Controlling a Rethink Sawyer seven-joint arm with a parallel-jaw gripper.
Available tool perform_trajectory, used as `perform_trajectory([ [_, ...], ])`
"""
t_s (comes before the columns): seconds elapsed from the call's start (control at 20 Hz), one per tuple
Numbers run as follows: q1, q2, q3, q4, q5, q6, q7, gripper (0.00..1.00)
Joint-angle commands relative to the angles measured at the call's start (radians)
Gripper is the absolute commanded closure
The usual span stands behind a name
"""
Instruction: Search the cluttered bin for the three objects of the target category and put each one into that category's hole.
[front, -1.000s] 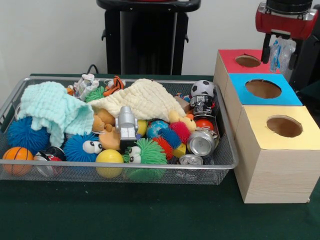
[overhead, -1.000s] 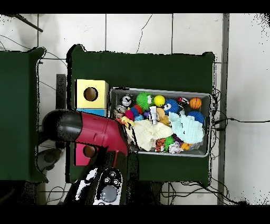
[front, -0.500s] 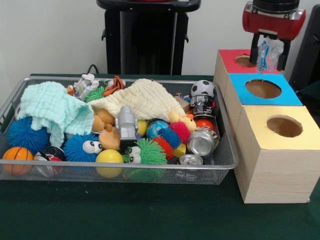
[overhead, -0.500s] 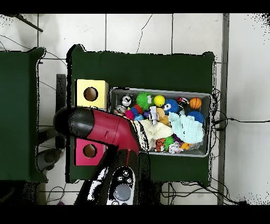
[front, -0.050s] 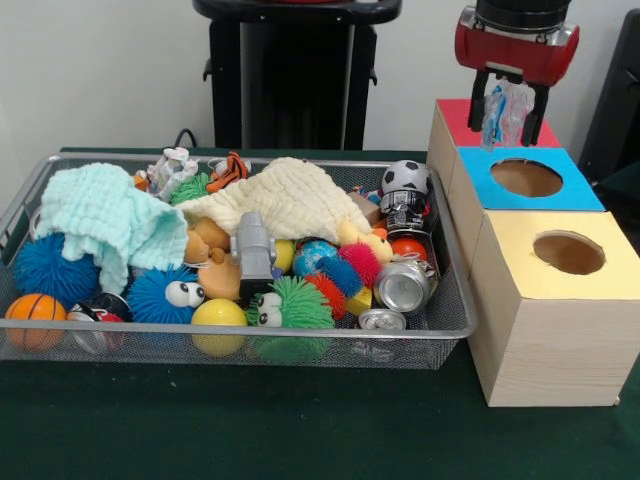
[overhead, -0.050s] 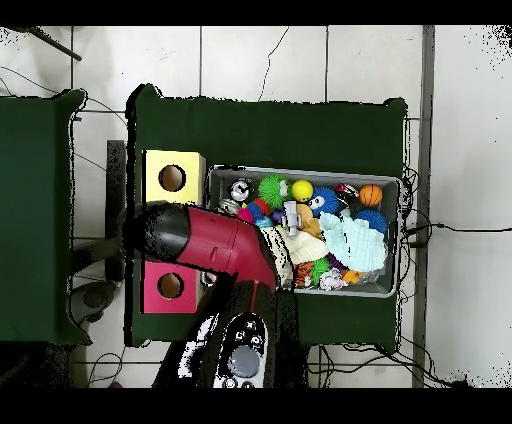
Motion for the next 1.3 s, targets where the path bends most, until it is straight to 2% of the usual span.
perform_trajectory([
  [0.05,-0.015,0.045,0.058,-0.007,-0.059,0.065,0.083,0.00],
  [0.1,-0.035,0.063,0.087,0.026,-0.046,-0.008,0.069,0.00],
  [0.15,-0.030,0.059,0.087,0.033,-0.045,-0.011,0.081,0.00],
  [0.2,-0.011,0.043,0.064,0.019,-0.055,0.043,0.104,0.00],
  [0.3,0.031,-0.016,0.017,-0.041,-0.077,0.221,0.153,0.00],
  [0.35,0.038,-0.028,0.010,-0.053,-0.081,0.256,0.163,0.00],
  [0.4,0.028,-0.007,0.018,-0.043,-0.075,0.218,0.154,0.00],
  [0.5,0.004,0.052,0.065,0.020,-0.044,0.036,0.127,0.00],
  [0.6,-0.001,0.055,0.078,0.052,-0.035,-0.018,0.120,0.00],
  [0.85,0.063,-0.059,-0.006,-0.037,-0.077,0.300,0.186,0.00],
  [1.05,0.019,0.052,0.072,0.063,-0.028,-0.018,0.131,0.00],
  [1.1,0.014,0.060,0.078,0.062,-0.026,-0.029,0.126,0.00],
  [1.15,0.020,0.049,0.069,0.055,-0.029,0.001,0.131,0.00],
  [1.3,0.055,-0.022,0.012,-0.006,-0.059,0.215,0.167,0.00],
])
